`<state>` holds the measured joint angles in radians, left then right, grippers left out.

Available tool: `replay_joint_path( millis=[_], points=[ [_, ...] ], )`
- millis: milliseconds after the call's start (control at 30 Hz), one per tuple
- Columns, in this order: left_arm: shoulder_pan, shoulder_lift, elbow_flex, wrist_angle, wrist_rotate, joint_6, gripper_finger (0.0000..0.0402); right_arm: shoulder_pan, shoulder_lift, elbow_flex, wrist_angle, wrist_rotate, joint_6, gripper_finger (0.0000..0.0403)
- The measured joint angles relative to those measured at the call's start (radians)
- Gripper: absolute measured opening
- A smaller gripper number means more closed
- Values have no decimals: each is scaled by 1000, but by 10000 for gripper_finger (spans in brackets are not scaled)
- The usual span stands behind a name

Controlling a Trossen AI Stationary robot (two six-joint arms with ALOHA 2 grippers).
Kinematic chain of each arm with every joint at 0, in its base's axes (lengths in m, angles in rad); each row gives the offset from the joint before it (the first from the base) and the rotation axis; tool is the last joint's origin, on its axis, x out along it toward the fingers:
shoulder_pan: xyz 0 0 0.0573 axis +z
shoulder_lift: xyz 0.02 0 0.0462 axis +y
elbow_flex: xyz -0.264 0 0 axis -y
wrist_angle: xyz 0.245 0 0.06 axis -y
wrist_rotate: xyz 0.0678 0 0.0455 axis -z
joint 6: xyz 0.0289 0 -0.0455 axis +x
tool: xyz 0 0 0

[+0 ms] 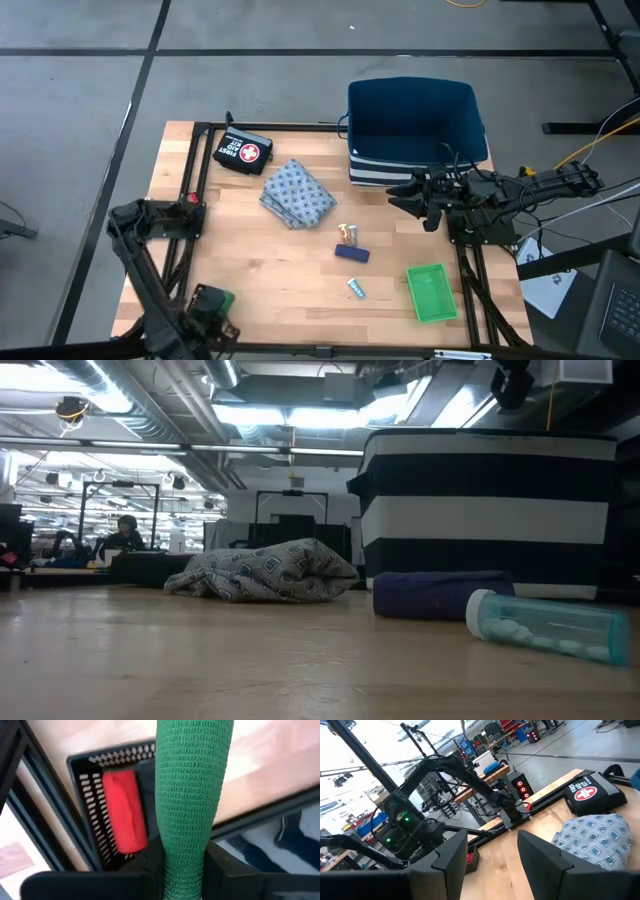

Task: Pick & place medical supplies in basket/bin
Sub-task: Put the green bandage into the black bin, then put the blue bandage into the black bin

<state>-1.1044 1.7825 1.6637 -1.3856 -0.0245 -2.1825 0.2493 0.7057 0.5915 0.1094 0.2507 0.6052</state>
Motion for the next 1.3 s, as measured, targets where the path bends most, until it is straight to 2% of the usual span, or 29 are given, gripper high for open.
replay_joint_path(
  millis=[267, 567, 633, 767, 1067, 1200, 1300],
  points=[
    [-49, 0, -121, 39, 49, -35, 70, 0, 0, 0, -6, 61, 47, 176],
    [-33, 0, -299, 386, 80, -49, 70, 0, 0, 0, -7, 80, 77, 176],
    [-20, 0, -316, 414, 79, -46, 74, 0, 0, 0, -7, 93, 88, 176],
    [3, 0, -318, 376, 90, -39, 100, 0, 0, 0, -7, 108, 90, 176],
    [7, -7, -315, 372, 123, -54, 195, 0, 0, 0, -7, 99, 68, 176],
    [15, -39, -299, 350, 112, -58, 214, 0, 0, 0, -7, 96, 67, 176],
    [30, -75, -272, 255, 67, -52, 216, 0, 0, 0, -7, 78, 60, 176]
  ],
)
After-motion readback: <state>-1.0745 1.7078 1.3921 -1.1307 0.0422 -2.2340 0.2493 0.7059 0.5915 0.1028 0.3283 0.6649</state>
